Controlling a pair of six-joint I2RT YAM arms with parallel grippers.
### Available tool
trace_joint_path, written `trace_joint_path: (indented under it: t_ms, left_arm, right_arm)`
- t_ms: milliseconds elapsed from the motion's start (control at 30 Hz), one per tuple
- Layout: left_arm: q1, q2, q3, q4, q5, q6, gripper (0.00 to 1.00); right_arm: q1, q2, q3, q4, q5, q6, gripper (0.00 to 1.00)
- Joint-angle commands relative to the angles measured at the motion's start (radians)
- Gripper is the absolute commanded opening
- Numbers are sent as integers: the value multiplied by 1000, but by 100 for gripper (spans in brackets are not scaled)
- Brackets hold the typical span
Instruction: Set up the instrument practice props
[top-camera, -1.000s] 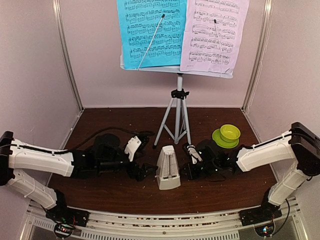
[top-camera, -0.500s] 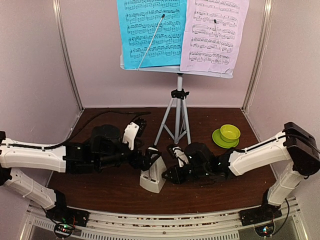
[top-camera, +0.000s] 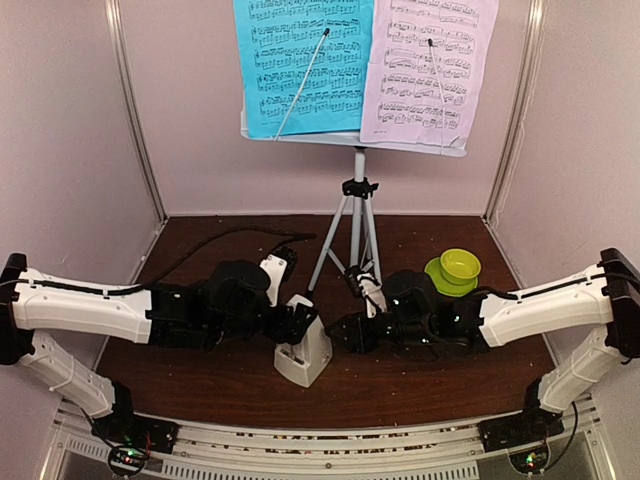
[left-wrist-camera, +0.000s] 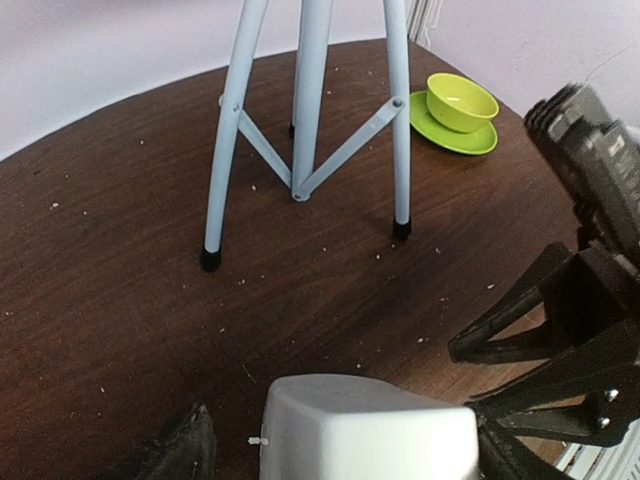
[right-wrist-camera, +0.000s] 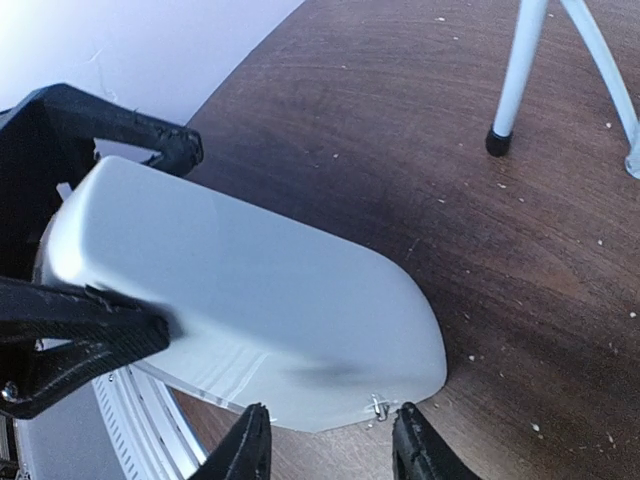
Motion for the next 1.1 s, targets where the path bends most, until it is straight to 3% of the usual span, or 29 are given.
trace_joint_path:
  t_ms: [0, 233, 500, 667, 833, 1067]
  left_arm:
    - [-6, 60, 43, -58, -13, -21, 81]
    - [-6, 108, 88, -109, -19, -19, 73]
    - [-6, 29, 66, -43, -82, 11, 37]
    - [-6, -36, 102, -5, -169, 113, 23]
    - [-6, -11, 250, -150, -270, 225, 15]
    - [-30, 67, 446, -348, -434, 302, 10]
  right_arm:
    - [-9, -12, 28, -134, 109, 9, 44]
    - [-11, -11, 42, -164, 143, 0, 50]
    - [-11, -27, 31, -151, 135, -23, 50]
    - [-11, -96, -40, -58, 163, -57, 51]
    - [-5, -123, -94, 82, 164, -108, 51]
    - [12, -28, -57, 267, 135, -156, 49]
